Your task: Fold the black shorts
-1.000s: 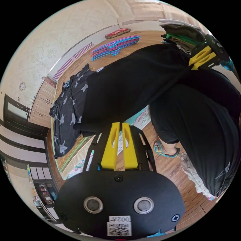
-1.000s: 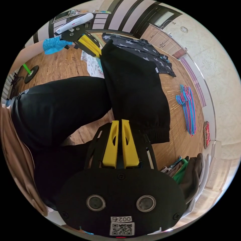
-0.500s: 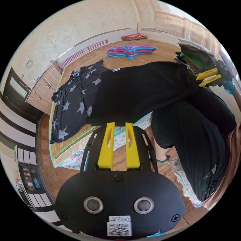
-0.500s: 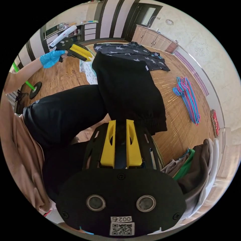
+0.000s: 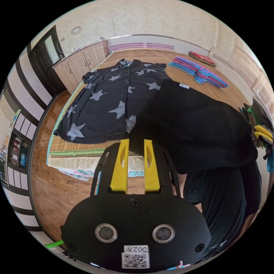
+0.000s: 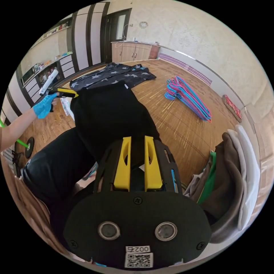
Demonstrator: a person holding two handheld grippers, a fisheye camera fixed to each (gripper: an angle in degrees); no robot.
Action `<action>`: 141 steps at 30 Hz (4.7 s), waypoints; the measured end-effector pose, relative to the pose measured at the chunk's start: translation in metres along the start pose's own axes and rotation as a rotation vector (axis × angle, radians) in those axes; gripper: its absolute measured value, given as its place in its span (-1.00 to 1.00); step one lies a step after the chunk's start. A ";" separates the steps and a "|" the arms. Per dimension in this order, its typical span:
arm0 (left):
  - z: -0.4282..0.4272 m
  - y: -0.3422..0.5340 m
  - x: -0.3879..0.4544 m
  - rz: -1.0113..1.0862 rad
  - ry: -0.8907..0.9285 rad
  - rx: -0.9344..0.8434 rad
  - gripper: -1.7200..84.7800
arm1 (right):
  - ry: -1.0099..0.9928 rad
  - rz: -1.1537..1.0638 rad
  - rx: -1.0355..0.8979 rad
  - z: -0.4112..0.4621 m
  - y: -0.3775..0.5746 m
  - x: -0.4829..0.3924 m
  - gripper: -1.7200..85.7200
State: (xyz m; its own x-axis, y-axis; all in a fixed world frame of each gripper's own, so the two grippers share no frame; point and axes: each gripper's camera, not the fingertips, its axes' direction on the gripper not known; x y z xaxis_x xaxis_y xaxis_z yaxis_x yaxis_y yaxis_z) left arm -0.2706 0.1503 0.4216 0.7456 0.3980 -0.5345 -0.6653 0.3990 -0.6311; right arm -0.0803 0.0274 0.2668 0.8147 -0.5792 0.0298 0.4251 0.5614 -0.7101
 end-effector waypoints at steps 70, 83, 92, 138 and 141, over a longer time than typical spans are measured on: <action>-0.179 0.019 0.282 0.532 0.222 0.081 -0.70 | -0.221 -0.041 -0.051 0.006 0.161 0.063 -0.81; -0.194 0.020 0.369 0.708 0.272 0.079 -0.66 | -0.205 -0.081 0.082 -0.014 0.189 0.072 -0.97; -0.175 0.025 0.428 0.843 0.223 0.106 -0.52 | -0.191 -0.087 0.158 -0.031 0.201 0.072 -0.98; -0.257 0.069 0.451 0.796 0.335 0.103 -0.79 | 0.136 -0.524 0.176 -0.066 0.225 -0.035 -0.77; -0.266 0.076 0.456 0.841 0.368 0.105 -0.78 | 0.139 -0.480 0.158 -0.089 0.232 -0.034 -0.78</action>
State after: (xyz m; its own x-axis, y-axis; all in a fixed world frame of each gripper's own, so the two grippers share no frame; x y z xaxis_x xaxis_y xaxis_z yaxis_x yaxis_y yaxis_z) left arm 0.0287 0.1426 -0.0192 -0.0311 0.3099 -0.9503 -0.9799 0.1781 0.0902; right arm -0.0445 0.1250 0.0386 0.4582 -0.8600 0.2245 0.8008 0.2898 -0.5241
